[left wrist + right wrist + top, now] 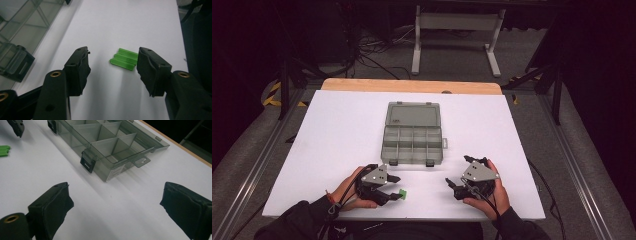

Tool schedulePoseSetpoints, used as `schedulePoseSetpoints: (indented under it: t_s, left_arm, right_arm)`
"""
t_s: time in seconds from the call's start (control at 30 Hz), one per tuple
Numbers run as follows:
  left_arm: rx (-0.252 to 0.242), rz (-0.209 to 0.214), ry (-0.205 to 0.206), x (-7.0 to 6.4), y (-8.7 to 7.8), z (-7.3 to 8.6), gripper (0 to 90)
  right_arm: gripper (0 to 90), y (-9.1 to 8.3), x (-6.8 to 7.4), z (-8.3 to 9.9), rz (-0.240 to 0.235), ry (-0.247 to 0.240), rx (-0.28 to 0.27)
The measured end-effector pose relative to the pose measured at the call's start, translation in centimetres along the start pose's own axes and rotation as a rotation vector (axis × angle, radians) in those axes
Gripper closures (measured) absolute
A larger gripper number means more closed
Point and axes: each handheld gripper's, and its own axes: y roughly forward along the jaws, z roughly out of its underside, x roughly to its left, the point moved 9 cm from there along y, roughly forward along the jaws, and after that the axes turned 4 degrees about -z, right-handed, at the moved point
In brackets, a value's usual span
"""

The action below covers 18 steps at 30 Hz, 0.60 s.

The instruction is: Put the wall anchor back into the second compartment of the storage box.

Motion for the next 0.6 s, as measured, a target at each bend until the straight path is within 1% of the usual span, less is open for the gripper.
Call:
schedulePoseSetpoints:
  t_s: [0.03,0.07,0.1,0.23,0.3,0.33,0.4,0.43,0.47,0.5,0.6]
  left_arm:
    - [0.001,0.014,0.002,-0.05,0.14,0.00,44.7]
    - [0.001,0.014,0.002,-0.05,0.14,0.00,45.6]
    - [0.012,0.023,0.013,-0.14,0.29,0.04,46.7]
    - [0.016,0.035,0.028,-0.17,0.37,-0.06,49.4]
    - [0.010,0.042,0.036,-0.15,0.43,-0.15,51.2]
    - [0.011,0.057,0.048,-0.18,0.40,-0.15,53.1]
    - [0.011,0.060,0.049,-0.20,0.40,-0.15,56.3]
    - [0.012,0.059,0.048,-0.21,0.36,-0.13,56.3]
    - [0.011,0.072,0.058,-0.31,0.32,-0.12,61.8]
    - [0.011,0.072,0.058,-0.31,0.32,-0.12,64.2]
    - [0.014,0.075,0.053,-0.37,0.26,-0.07,65.0]
  right_arm:
    - [8.5,0.08,0.06,0.02,-0.003,-0.004,0.004]
    - [8.5,0.08,0.06,0.02,-0.003,-0.004,0.004]
    - [8.5,0.25,0.24,0.05,-0.011,-0.009,0.011]
    - [8.5,0.40,0.39,0.08,-0.017,-0.013,0.017]
    - [8.5,0.43,0.38,0.11,-0.017,-0.014,0.020]
    - [8.6,0.46,0.41,0.12,-0.021,-0.015,0.021]
    - [8.8,0.48,0.47,0.13,-0.023,-0.016,0.023]
    - [8.8,0.48,0.47,0.13,-0.023,-0.016,0.023]
    - [8.8,0.54,0.53,0.15,-0.027,-0.018,0.026]
    - [8.8,0.54,0.53,0.15,-0.027,-0.018,0.026]
    - [8.8,0.58,0.58,0.21,-0.029,-0.021,0.030]
